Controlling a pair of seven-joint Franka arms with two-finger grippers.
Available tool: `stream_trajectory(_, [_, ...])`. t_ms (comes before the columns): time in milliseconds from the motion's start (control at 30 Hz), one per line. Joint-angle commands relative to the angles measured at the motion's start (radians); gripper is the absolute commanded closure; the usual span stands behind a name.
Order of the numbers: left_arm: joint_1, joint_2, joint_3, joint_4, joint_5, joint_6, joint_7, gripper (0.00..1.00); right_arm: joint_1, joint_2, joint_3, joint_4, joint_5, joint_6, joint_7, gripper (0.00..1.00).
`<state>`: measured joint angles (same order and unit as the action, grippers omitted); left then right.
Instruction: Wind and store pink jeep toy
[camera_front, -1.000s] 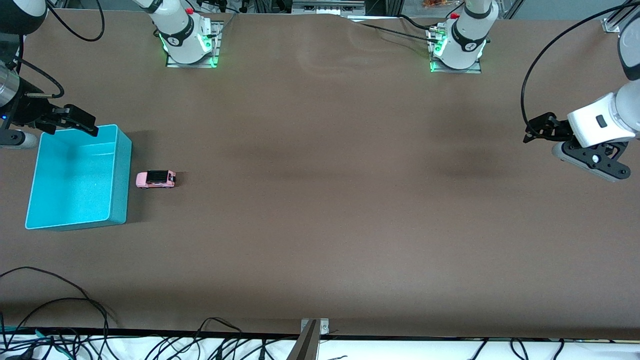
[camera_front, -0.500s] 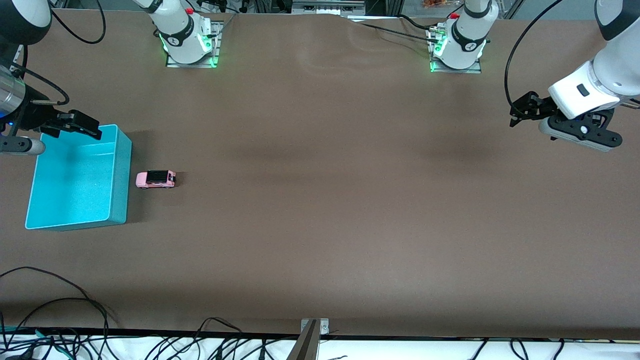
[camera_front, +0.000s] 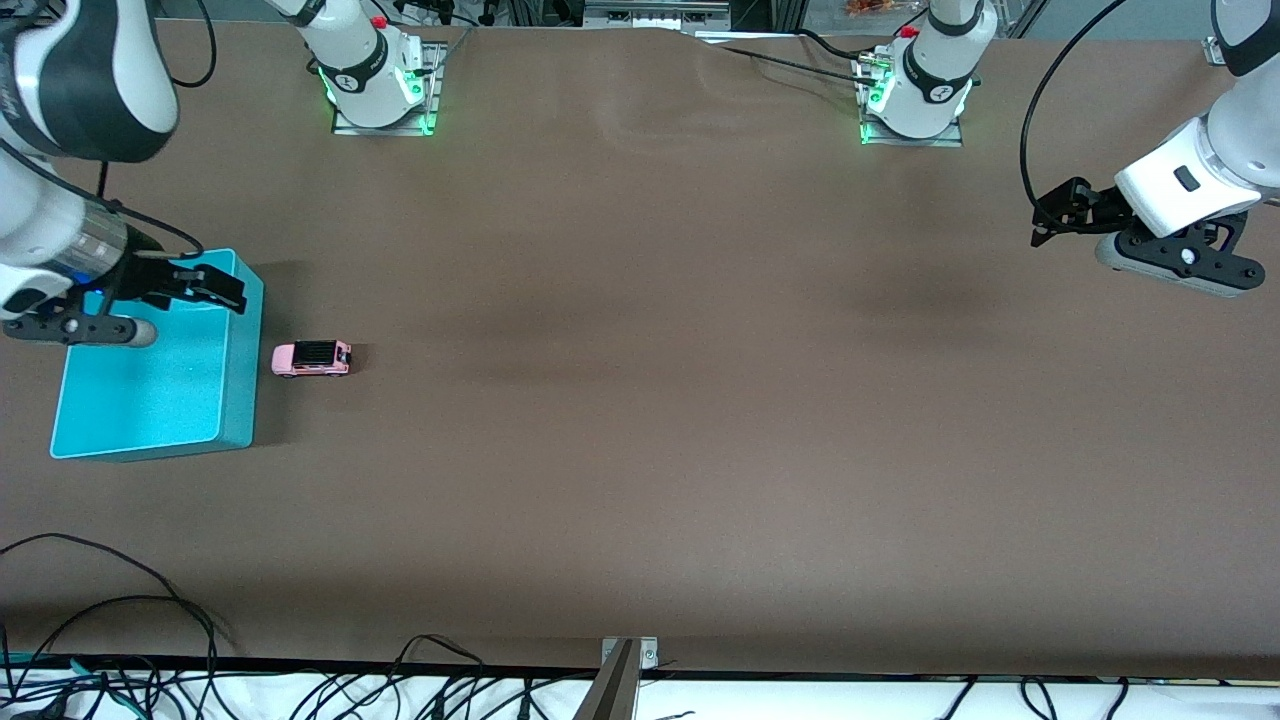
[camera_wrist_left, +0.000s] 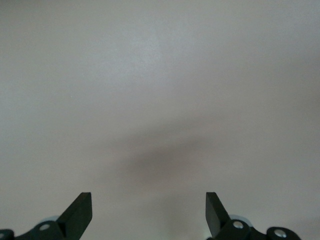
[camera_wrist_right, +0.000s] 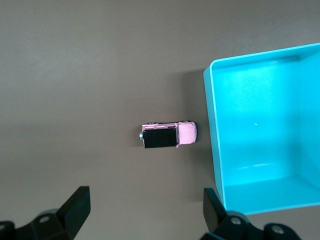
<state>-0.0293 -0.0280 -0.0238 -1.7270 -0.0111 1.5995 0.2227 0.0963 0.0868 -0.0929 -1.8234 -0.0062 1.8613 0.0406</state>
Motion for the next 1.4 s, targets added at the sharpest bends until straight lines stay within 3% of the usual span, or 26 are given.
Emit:
stream_trajectory(0, [-0.015,0.023,0.01,0.066,-0.023,-0.033,-0.016,0.0,-0.003,-0.03,0.001,-0.125,-0.008,0.123,0.01,0.0])
stream_trajectory(367, [-0.017,0.033,0.007,0.08,-0.026,-0.046,-0.082,0.0,-0.003,-0.019,0.001,-0.33,-0.008,0.367,0.022,0.0])
stream_trajectory(800, [-0.009,0.043,0.01,0.109,-0.018,-0.044,-0.08,0.0,-0.007,0.037,-0.001,-0.416,-0.003,0.486,0.031,0.0])
stream_trajectory(1067, [-0.004,0.045,0.013,0.132,-0.015,-0.044,-0.079,0.0,-0.009,0.073,-0.001,-0.422,-0.002,0.527,0.459,0.0])
stream_trajectory(1367, [-0.003,0.059,0.01,0.136,-0.018,-0.043,-0.08,0.0,-0.009,0.11,-0.001,-0.422,-0.001,0.57,0.728,0.0])
